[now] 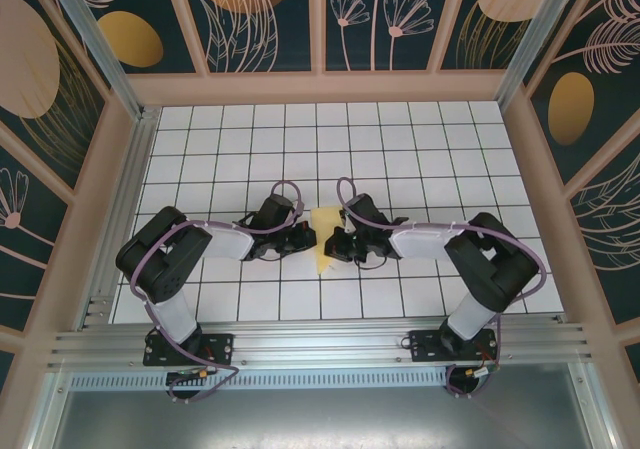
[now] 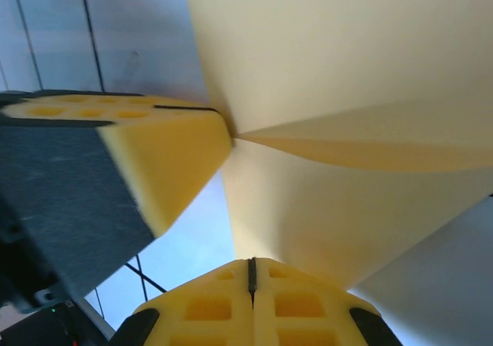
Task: Fold a paper plane with a square sheet of paper (pick it up from the middle)
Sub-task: Third fold the triangle at the center of the table.
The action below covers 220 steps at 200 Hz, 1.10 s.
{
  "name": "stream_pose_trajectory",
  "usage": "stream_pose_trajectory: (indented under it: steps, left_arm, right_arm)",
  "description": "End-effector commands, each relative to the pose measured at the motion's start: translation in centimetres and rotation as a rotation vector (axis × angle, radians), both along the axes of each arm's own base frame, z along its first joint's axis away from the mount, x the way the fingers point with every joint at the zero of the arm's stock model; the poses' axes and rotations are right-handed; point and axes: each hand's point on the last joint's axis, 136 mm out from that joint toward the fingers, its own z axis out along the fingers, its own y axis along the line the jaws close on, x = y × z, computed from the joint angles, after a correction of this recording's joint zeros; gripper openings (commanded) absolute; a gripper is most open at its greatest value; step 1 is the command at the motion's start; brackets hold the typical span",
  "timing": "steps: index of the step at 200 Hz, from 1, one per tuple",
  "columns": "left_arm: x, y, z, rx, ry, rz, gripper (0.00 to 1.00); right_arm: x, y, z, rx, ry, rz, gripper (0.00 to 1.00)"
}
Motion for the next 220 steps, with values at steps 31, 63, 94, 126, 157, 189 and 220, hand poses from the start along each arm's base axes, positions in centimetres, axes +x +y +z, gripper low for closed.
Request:
stream_pose_trajectory:
  steps: [31, 63, 94, 126, 157, 189, 220]
  left_arm:
    - [1.0, 1.8, -0.7, 0.127, -0.020, 0.071, 0.03]
    - [2.7, 2.7, 3.2, 0.117, -0.119, 0.166, 0.16]
    - [1.4, 2.2, 5.2, 0.013, -0.134, 0.148, 0.17]
    - [-1.5, 1.3, 4.3, -0.029, -0.064, 0.100, 0.10]
    - [-4.6, 0.7, 3.5, -0.094, 0.015, 0.091, 0.01]
    - [-6.9, -0.4, 3.3, -0.161, 0.072, 0.058, 0.00]
    - [-7.2, -1.5, 3.1, -0.199, 0.098, 0.045, 0.00]
  right_arm:
    - [-1.3, -1.3, -3.4, -0.076, 0.102, -0.018, 0.04]
    - [-2.3, -2.1, -5.0, -0.122, 0.155, -0.022, 0.03]
    - [-2.4, -2.3, -5.3, -0.138, 0.163, -0.024, 0.03]
    - [-2.1, -2.1, -5.1, -0.129, 0.166, -0.039, 0.01]
    - [-2.0, -1.9, -4.9, -0.114, 0.175, -0.055, 0.00]
    - [-1.9, -1.8, -4.9, -0.107, 0.181, -0.068, 0.00]
    - [-1.9, -1.8, -5.1, -0.109, 0.189, -0.075, 0.00]
